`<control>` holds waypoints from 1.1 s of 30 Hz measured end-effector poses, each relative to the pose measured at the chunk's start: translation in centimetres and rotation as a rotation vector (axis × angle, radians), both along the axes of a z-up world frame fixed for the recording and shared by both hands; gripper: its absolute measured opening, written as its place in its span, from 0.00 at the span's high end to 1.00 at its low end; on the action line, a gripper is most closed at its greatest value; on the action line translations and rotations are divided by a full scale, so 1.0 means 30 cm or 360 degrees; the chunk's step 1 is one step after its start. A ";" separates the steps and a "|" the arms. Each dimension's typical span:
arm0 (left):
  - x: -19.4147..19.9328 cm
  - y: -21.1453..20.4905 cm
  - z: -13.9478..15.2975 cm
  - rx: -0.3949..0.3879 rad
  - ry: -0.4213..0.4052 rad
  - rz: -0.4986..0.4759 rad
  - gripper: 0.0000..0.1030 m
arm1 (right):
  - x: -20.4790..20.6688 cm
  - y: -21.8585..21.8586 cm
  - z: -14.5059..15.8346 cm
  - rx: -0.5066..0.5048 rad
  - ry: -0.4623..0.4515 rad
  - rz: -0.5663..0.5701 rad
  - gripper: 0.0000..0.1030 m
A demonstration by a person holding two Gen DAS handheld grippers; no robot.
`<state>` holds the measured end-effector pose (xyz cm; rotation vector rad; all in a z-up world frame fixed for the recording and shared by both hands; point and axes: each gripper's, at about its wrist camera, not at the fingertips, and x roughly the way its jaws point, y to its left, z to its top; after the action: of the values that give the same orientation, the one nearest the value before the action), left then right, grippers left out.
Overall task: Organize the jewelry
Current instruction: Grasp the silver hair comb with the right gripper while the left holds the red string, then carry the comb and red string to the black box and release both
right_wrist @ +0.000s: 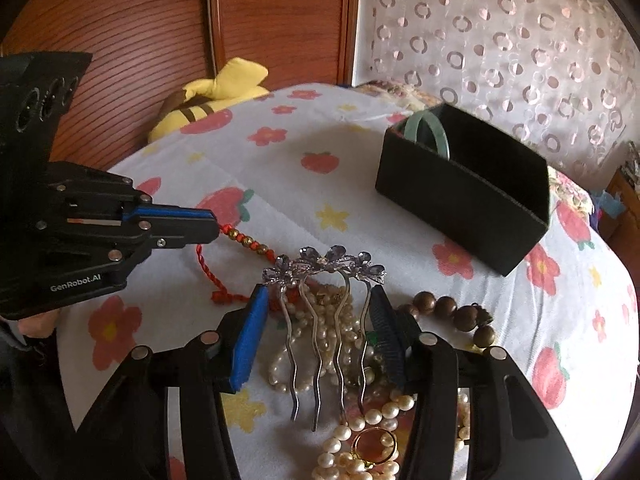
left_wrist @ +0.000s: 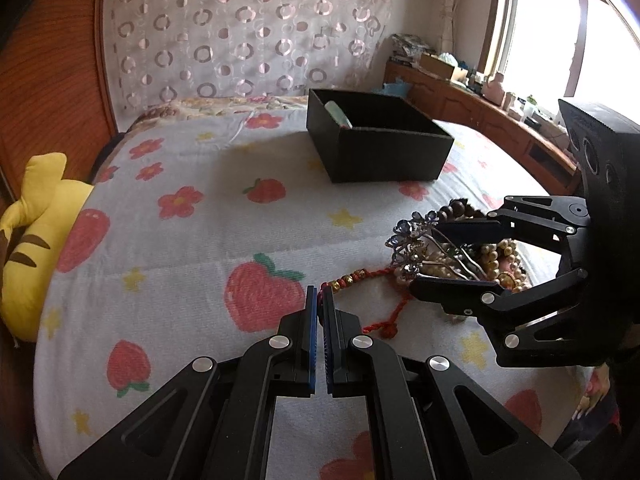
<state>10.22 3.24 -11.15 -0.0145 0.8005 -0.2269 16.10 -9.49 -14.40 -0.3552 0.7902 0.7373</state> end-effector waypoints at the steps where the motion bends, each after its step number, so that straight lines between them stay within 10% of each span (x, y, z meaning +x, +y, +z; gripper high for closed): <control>1: -0.003 0.000 0.006 -0.0008 -0.0013 -0.0004 0.98 | -0.003 -0.005 0.006 0.0014 -0.0008 -0.0003 0.47; 33: 0.055 -0.056 0.299 0.0008 -0.0351 -0.0058 0.98 | 0.235 -0.157 0.236 0.0156 -0.0218 -0.0277 0.47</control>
<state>11.87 1.58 -2.16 0.0295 0.5820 -0.2561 23.15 -14.20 -7.32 -0.2424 0.6441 0.5794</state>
